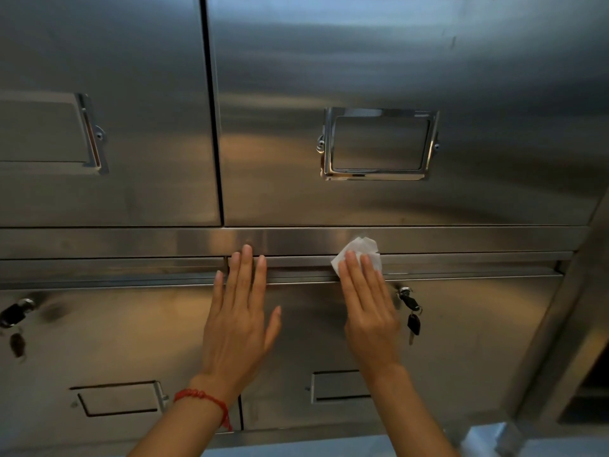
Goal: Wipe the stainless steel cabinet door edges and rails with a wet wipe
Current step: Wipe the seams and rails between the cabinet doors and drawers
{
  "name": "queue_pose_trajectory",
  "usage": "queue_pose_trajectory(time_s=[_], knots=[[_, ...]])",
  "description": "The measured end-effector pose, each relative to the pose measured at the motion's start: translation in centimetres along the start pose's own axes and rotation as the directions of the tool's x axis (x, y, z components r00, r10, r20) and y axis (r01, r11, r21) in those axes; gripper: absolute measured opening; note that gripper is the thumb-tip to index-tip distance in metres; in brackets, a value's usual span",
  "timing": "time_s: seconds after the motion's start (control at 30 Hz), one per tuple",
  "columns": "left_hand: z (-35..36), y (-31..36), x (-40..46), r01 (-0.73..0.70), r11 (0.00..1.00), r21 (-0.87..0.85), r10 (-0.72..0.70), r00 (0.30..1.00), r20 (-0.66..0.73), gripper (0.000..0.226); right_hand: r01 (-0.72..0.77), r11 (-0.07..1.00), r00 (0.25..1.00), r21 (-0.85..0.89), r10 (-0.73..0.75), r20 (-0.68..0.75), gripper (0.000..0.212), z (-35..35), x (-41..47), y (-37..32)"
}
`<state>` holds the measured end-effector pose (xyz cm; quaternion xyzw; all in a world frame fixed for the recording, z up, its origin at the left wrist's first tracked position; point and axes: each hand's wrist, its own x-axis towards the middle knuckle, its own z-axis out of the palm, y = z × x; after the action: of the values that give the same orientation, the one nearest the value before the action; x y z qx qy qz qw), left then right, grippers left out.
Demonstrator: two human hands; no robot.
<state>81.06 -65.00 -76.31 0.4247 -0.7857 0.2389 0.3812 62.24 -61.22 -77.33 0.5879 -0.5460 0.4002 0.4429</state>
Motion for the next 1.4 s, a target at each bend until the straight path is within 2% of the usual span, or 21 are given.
queue_pose_trajectory(time_s=[0.2, 0.4, 0.6, 0.73, 1.0, 1.13, 1.3, 1.4], knots=[[-0.5, 0.9, 0.6, -0.042, 0.999, 0.000, 0.042, 0.999, 0.019, 0.065, -0.055, 0.998, 0.998, 0.003, 0.055, -0.041, 0.038, -0.2, -0.2, 0.6], [-0.5, 2.2, 1.3, -0.056, 0.998, -0.027, 0.056, 0.998, 0.001, 0.063, 0.024, 0.999, 0.999, -0.024, -0.024, -0.030, 0.042, -0.4, -0.1, 1.4], [0.1, 3.5, 1.4, -0.089, 0.995, -0.045, 0.089, 0.996, 0.001, 0.063, -0.033, 0.999, 0.999, -0.030, 0.032, -0.028, 0.040, -0.8, -0.3, 2.1], [0.5, 4.8, 1.9, -0.101, 0.993, -0.063, 0.102, 0.995, 0.019, 0.063, 0.009, 1.000, 1.000, -0.026, -0.010, -0.003, 0.040, -1.1, 0.0, 1.9], [0.6, 5.9, 2.4, -0.086, 0.995, -0.052, 0.088, 0.995, 0.044, 0.063, -0.044, 0.998, 0.999, -0.036, 0.043, -0.027, 0.040, -1.1, -0.4, 2.6], [0.6, 5.7, 2.4, -0.090, 0.996, -0.028, 0.092, 0.994, 0.055, 0.063, -0.010, 0.999, 1.000, -0.032, 0.009, -0.015, 0.041, -0.9, -0.5, 2.8], [0.5, 5.8, 2.4, -0.084, 0.996, -0.021, 0.085, 0.994, 0.069, 0.063, -0.093, 0.994, 0.995, -0.062, 0.090, -0.048, 0.045, -0.9, -0.8, 3.7], [0.5, 6.1, 2.4, -0.068, 0.997, -0.025, 0.069, 0.995, 0.067, 0.064, -0.079, 0.996, 0.996, -0.051, 0.076, -0.045, 0.046, -0.7, -0.7, 2.9]])
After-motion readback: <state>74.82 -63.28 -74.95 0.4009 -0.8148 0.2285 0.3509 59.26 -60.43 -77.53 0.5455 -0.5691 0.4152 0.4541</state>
